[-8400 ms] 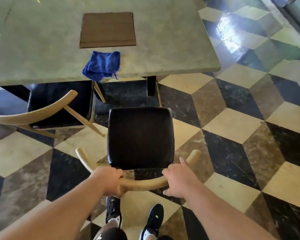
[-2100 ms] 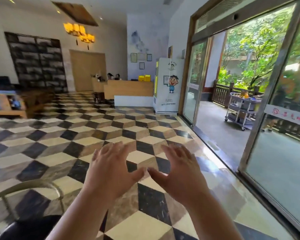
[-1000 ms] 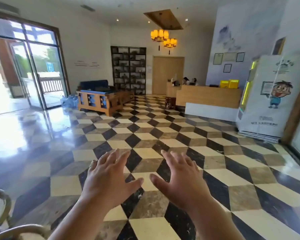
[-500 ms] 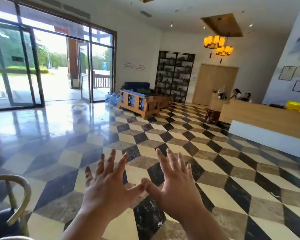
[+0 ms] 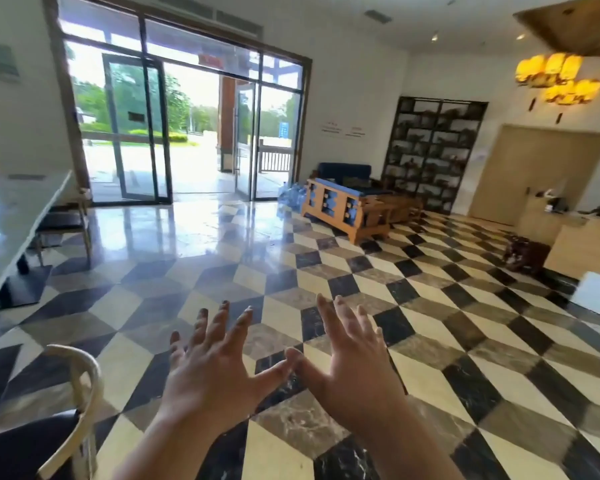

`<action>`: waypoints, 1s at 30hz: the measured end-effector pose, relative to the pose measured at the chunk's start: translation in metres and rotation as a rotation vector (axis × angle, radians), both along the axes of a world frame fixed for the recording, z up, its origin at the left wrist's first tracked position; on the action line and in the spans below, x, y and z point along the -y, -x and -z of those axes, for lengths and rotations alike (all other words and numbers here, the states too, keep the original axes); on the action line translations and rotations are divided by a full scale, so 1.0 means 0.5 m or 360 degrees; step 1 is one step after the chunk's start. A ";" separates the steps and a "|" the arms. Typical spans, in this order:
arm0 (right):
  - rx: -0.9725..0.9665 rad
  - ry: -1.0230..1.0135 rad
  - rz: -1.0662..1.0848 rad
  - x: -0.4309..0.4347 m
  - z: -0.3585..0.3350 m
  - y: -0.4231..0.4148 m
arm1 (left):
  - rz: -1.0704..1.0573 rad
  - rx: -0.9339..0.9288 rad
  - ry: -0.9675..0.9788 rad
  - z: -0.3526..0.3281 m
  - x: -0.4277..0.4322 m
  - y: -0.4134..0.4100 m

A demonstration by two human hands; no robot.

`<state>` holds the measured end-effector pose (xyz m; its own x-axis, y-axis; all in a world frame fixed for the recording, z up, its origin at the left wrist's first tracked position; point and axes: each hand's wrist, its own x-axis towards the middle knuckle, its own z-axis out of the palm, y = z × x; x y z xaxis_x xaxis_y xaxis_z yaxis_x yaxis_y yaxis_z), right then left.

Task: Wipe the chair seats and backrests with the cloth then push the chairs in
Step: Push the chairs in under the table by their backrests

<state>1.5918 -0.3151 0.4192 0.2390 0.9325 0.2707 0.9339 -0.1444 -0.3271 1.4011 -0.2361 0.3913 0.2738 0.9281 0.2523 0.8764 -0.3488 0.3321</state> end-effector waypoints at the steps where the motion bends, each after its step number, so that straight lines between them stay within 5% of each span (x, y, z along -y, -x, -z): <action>1: -0.0006 -0.0023 -0.0083 -0.046 0.007 0.000 | -0.0078 -0.0001 0.0007 0.007 -0.028 0.011; 13: -0.0137 -0.0093 -0.1447 -0.514 0.019 0.204 | -0.1299 -0.0135 0.0133 0.010 -0.159 0.195; 21: -0.0153 0.0115 -0.2214 -0.494 0.135 0.501 | -0.2045 -0.0147 0.0290 0.092 -0.001 0.351; 30: 0.0247 0.0309 -0.2677 -0.472 0.384 0.790 | -0.2515 0.0265 0.0647 0.399 0.096 0.521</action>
<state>1.1969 -0.0794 0.2274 -0.9902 0.1288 0.0546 0.1046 0.9407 -0.3227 1.1405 -0.2840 0.1917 -0.9580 0.2525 -0.1359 0.2044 0.9336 0.2942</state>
